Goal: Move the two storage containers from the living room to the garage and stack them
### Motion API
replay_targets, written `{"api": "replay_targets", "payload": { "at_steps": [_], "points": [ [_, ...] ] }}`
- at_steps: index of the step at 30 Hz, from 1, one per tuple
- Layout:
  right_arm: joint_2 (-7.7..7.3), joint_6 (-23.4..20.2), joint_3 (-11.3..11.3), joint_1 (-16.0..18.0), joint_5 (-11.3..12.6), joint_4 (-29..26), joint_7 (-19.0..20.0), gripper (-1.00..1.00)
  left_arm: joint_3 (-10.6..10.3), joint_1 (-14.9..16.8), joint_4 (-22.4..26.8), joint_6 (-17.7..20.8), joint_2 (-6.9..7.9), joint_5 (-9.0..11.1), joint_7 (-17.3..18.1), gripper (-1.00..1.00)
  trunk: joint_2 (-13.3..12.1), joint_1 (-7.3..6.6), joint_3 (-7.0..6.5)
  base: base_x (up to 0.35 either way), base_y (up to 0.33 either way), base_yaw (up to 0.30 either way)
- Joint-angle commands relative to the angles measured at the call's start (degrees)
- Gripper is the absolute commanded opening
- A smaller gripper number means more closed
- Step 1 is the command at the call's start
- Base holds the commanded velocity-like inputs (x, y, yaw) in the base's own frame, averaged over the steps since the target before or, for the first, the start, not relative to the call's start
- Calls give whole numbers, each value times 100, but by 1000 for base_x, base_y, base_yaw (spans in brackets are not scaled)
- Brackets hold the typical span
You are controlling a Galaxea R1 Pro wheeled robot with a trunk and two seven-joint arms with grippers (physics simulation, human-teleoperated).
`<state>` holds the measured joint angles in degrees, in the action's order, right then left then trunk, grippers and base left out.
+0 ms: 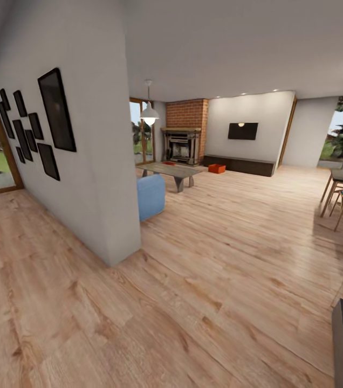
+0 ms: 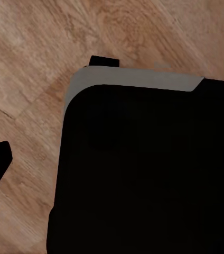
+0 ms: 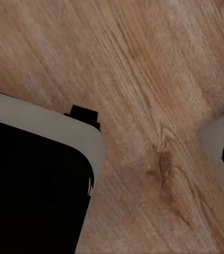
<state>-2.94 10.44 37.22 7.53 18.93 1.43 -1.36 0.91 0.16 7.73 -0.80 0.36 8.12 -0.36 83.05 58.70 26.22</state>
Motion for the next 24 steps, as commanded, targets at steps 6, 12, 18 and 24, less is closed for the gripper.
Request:
{"api": "replay_targets", "payload": {
  "at_steps": [6,12,18,24],
  "points": [
    [4,27,48,10,40,15,-4,100,5,1,0,-8,0,41,-6,100,3,3,6,323,0,-245],
    [4,28,48,9,40,15,-4,100,5,1,0,-8,0,41,-6,100,3,3,6,323,0,-244],
    [4,28,48,8,40,15,-4,100,5,1,0,-8,0,41,-3,100,3,3,6,323,0,-244],
    [4,28,48,9,40,15,-4,100,5,1,0,-8,0,41,0,100,3,3,6,323,0,-244]
  ]
}}
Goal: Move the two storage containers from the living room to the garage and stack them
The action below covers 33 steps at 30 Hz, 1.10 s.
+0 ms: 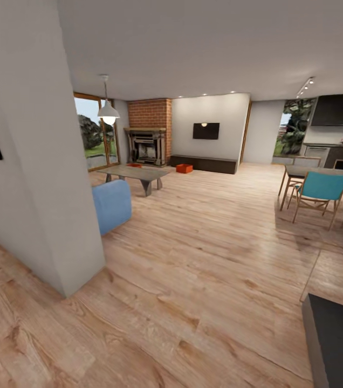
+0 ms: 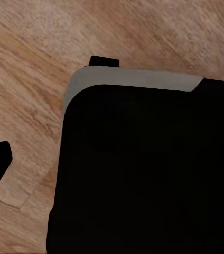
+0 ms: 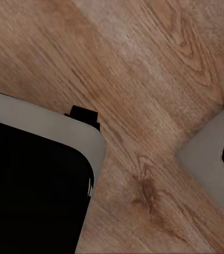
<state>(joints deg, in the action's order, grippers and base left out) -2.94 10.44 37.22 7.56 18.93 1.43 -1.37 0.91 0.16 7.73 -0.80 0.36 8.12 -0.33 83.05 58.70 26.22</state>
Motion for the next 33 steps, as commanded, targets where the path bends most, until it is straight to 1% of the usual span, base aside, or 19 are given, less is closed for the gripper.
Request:
{"api": "replay_targets", "payload": {
  "at_steps": [1,12,33],
  "points": [
    [4,28,48,6,40,15,-4,100,5,1,0,-8,0,41,-6,100,3,3,6,323,0,-244],
    [4,22,48,7,40,15,-4,100,5,1,0,-8,0,41,-7,100,3,3,6,323,0,-221],
    [4,19,48,8,40,15,-4,100,5,1,0,-8,0,41,-5,100,3,3,6,323,0,-8]
  ]
}}
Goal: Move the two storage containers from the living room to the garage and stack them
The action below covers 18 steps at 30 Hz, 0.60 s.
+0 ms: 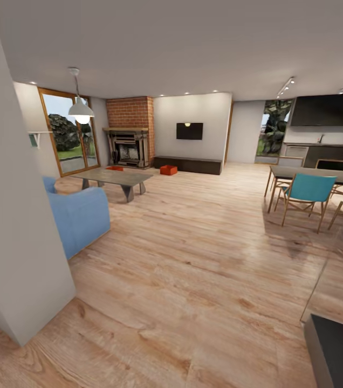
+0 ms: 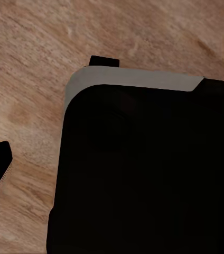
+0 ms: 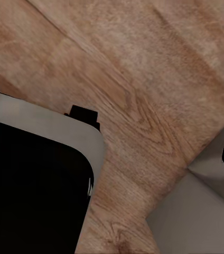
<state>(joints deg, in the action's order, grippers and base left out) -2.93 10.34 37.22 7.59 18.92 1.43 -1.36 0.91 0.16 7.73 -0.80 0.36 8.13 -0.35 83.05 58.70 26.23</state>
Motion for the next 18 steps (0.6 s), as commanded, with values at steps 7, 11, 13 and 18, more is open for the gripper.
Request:
{"api": "replay_targets", "payload": {
  "at_steps": [7,11,13,18],
  "points": [
    [-4,30,48,5,42,15,-4,100,5,2,1,-8,-1,39,-5,100,2,3,6,323,0,0],
    [-3,30,48,2,42,15,-4,100,5,2,1,-8,-1,39,-4,100,2,3,6,323,0,0],
    [-5,30,48,3,42,15,-4,100,5,2,1,-8,-1,39,-4,100,2,3,6,323,0,0],
    [-5,30,48,4,42,15,-4,100,5,2,1,-8,-1,39,-5,100,2,3,6,323,0,0]
  ]
}}
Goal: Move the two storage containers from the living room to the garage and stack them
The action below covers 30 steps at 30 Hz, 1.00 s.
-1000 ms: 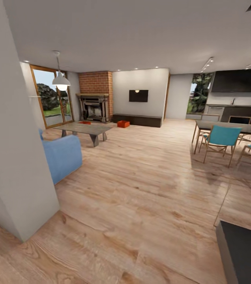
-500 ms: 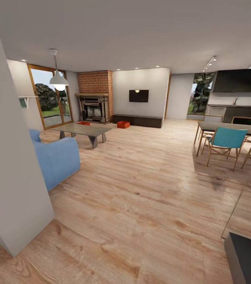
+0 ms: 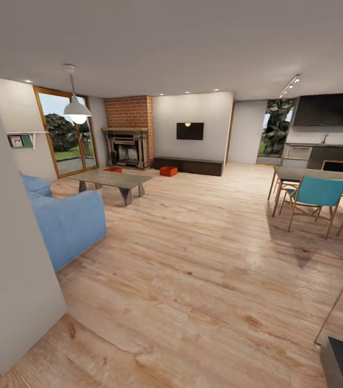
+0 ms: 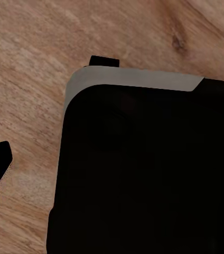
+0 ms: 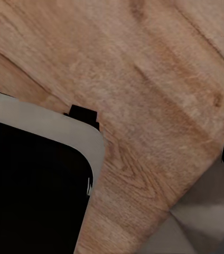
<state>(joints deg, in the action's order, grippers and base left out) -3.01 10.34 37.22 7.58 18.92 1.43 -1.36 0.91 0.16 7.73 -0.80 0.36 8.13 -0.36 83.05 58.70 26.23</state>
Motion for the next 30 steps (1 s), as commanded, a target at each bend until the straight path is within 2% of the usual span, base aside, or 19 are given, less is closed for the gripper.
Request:
{"api": "replay_targets", "payload": {
  "at_steps": [1,21,30],
  "points": [
    [3,30,48,4,42,15,-4,100,5,2,1,-8,-1,39,-5,100,2,3,6,323,0,0],
    [-6,38,48,5,48,15,-4,100,5,2,1,-8,-1,39,-3,100,2,3,6,323,0,-2],
    [3,30,48,5,43,15,-4,100,5,2,1,-8,-1,39,-4,100,2,3,6,323,0,-195]
  ]
}}
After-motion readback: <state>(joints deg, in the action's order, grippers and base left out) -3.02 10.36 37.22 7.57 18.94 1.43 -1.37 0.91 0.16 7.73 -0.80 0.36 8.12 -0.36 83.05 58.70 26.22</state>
